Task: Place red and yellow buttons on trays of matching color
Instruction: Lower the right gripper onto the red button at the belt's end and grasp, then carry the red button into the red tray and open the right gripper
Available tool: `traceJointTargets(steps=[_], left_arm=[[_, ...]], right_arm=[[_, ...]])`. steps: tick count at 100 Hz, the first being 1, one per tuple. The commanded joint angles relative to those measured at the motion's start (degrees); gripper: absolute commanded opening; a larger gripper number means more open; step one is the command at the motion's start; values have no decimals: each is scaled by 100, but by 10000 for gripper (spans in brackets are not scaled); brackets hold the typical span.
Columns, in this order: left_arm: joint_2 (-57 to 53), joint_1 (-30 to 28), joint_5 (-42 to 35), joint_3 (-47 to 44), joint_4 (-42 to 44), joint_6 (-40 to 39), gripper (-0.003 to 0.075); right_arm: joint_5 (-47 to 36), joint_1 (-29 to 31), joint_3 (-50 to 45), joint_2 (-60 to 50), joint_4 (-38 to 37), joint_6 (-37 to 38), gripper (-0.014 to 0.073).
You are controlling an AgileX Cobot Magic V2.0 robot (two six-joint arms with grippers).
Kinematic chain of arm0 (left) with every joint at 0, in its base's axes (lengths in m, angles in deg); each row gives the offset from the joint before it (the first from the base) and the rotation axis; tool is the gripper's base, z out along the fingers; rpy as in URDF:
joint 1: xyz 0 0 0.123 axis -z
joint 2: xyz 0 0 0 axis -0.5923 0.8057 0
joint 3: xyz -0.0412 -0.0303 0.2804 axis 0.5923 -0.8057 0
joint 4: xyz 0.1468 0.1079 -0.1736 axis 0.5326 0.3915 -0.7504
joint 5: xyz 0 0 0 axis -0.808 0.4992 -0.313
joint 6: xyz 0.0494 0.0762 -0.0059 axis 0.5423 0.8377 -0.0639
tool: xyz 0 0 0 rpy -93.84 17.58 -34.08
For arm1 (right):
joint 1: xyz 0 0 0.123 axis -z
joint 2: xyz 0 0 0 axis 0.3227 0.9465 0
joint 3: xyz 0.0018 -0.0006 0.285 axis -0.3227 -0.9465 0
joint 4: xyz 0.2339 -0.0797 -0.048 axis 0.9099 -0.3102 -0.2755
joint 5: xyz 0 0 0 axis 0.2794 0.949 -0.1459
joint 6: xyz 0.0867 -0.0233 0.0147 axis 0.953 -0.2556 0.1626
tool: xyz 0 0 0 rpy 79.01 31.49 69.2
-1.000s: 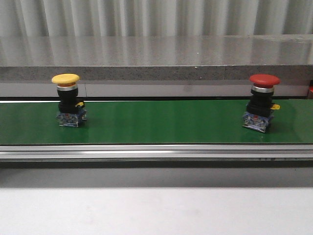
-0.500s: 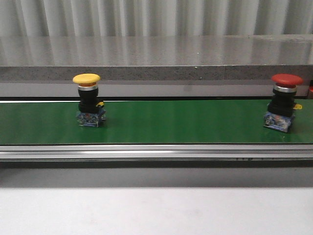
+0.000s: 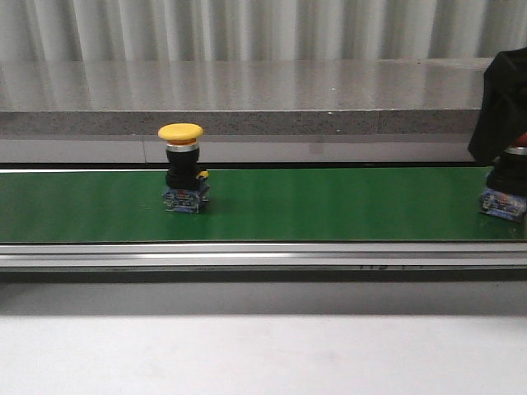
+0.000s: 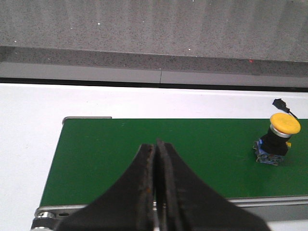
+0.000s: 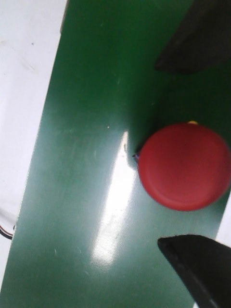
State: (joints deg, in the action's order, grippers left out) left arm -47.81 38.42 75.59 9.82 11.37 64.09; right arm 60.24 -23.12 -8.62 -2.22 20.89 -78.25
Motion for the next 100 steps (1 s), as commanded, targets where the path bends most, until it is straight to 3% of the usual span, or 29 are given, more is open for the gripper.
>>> traceJointTargets(steps=[1, 7, 21, 31, 57, 80, 100], left_arm=[[25, 55, -452, 144, -71, 4, -20], [25, 55, -452, 144, -71, 4, -20], [25, 55, -452, 144, -71, 4, -20], [25, 55, -452, 144, -71, 4, -20], [25, 55, -452, 144, -71, 4, -20], [25, 55, -452, 144, -71, 4, -20], [25, 55, -452, 144, -71, 4, -20]], right_arm=[[-279, 0, 304, 81, -38, -67, 623], [-237, 12, 360, 191, -38, -67, 542], [114, 17, 500, 243, -38, -67, 239], [561, 51, 778, 243, -55, -67, 117], [1312, 1019, 1978, 243, -59, -67, 111], [1424, 2338, 3020, 521, -54, -62, 111], [1194, 2974, 3867, 1299, -13, -8, 111]])
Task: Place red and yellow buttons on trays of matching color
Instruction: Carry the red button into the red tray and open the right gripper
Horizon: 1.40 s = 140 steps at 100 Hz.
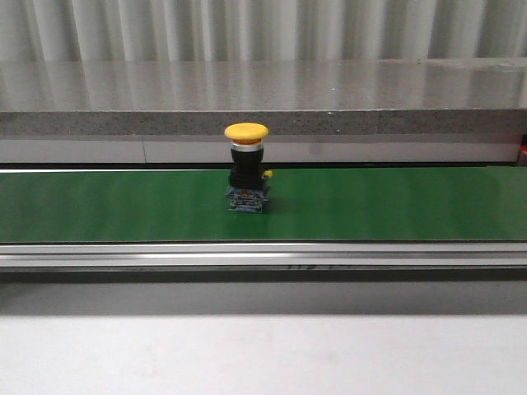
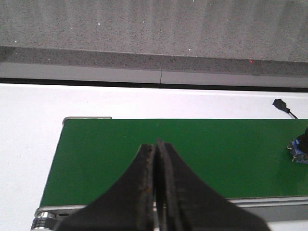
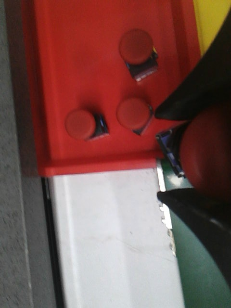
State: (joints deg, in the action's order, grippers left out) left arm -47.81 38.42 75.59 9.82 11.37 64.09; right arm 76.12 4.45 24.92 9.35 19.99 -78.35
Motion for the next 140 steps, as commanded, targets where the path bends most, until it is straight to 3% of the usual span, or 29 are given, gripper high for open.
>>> traceJointTargets(steps=[1, 53, 140], left_arm=[[25, 55, -452, 144, -71, 4, -20], [25, 55, -452, 144, -71, 4, -20], [25, 55, -452, 144, -71, 4, -20]], right_arm=[[-424, 232, 546, 214, 83, 24, 111], [-264, 465, 3106, 2722, 133, 48, 111], [-470, 706, 3364, 3764, 133, 48, 132]])
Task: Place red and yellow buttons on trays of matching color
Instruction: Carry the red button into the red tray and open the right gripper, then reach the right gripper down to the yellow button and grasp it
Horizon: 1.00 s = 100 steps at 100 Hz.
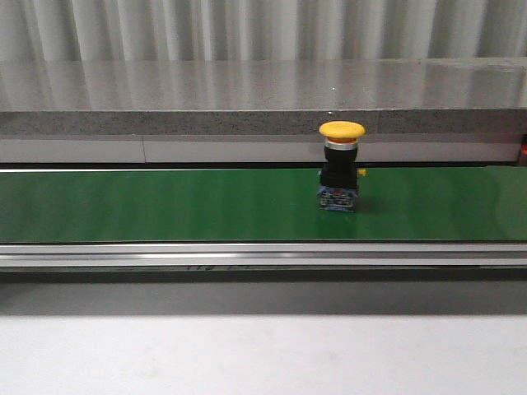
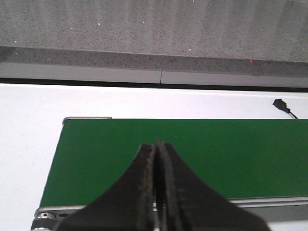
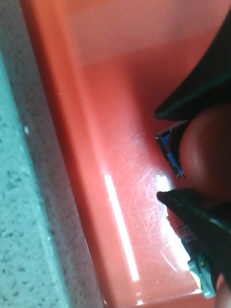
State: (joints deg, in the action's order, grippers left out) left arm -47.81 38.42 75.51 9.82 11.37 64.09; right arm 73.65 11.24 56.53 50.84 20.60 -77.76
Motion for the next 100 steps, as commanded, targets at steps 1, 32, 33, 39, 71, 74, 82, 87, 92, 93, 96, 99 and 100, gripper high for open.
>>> traceJointTargets(steps=[1, 32, 33, 39, 71, 74, 82, 87, 92, 93, 96, 99, 100], left_arm=[[25, 55, -444, 144, -71, 4, -20], [25, 55, -444, 144, -71, 4, -20], [25, 55, -444, 144, -71, 4, -20], [25, 55, -444, 144, -71, 4, -20], [25, 55, -444, 144, -71, 4, -20], [25, 55, -444, 144, -71, 4, -20], [25, 55, -444, 144, -71, 4, -20], [25, 55, -444, 144, -71, 4, -20], [25, 55, -444, 144, -71, 4, -20], [25, 55, -444, 144, -71, 4, -20], [25, 55, -444, 144, -71, 4, -20], [25, 55, -444, 144, -71, 4, -20], [25, 55, -444, 144, -71, 4, -20]], right_arm=[[-224, 27, 203, -384, 72, -11, 137], [-179, 27, 203, -410, 72, -11, 542], [-179, 27, 203, -418, 72, -11, 546], [-179, 27, 203, -464, 72, -11, 545], [-94, -8, 203, -1269, 72, -248, 545], [-75, -29, 203, -1392, 72, -373, 545], [-63, -96, 197, -1632, 72, -569, 545], [-30, -133, 197, -1796, 72, -592, 545], [52, -190, 197, -1958, 78, -592, 545], [70, -197, 197, -2002, 78, -592, 545], [153, -243, 197, -2091, 78, -592, 545], [279, -283, 197, -2179, 88, -597, 545], [306, -295, 197, -2221, 98, -597, 545]])
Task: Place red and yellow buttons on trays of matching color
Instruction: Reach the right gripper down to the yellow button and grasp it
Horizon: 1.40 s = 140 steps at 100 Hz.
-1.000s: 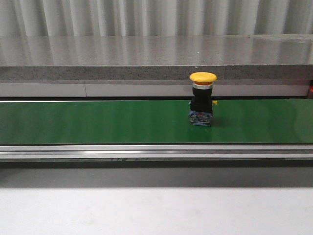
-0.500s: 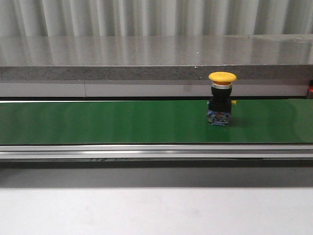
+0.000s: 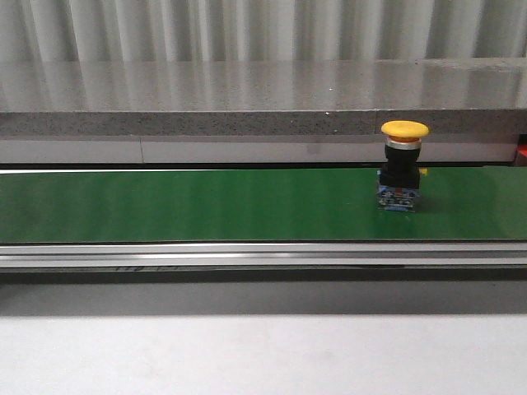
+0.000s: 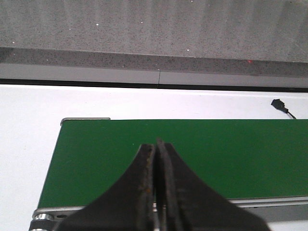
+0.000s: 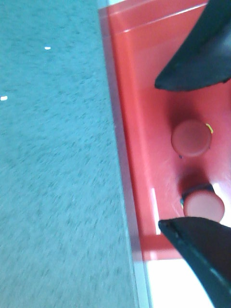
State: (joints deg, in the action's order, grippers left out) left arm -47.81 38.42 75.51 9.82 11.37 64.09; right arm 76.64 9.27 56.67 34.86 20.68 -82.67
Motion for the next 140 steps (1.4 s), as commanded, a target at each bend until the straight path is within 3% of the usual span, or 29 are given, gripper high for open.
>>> traceJointTargets(steps=[1, 39, 67, 83, 117, 140], left_arm=[[25, 55, -444, 144, -71, 4, -20], [25, 55, -444, 144, -71, 4, -20], [25, 55, -444, 144, -71, 4, -20], [25, 55, -444, 144, -71, 4, -20], [25, 55, -444, 144, -71, 4, -20], [25, 55, -444, 144, -71, 4, -20]], right_arm=[[34, -119, 183, -645, 88, -105, 545], [1418, -905, 164, -1673, 185, -121, 545], [2046, -1050, -19, -2328, 586, -121, 545], [1776, -1050, -951, -2889, 607, -128, 545], [616, -1050, -3817, -4261, 607, -407, 545], [292, -1123, -4971, -4575, 636, -562, 545]])
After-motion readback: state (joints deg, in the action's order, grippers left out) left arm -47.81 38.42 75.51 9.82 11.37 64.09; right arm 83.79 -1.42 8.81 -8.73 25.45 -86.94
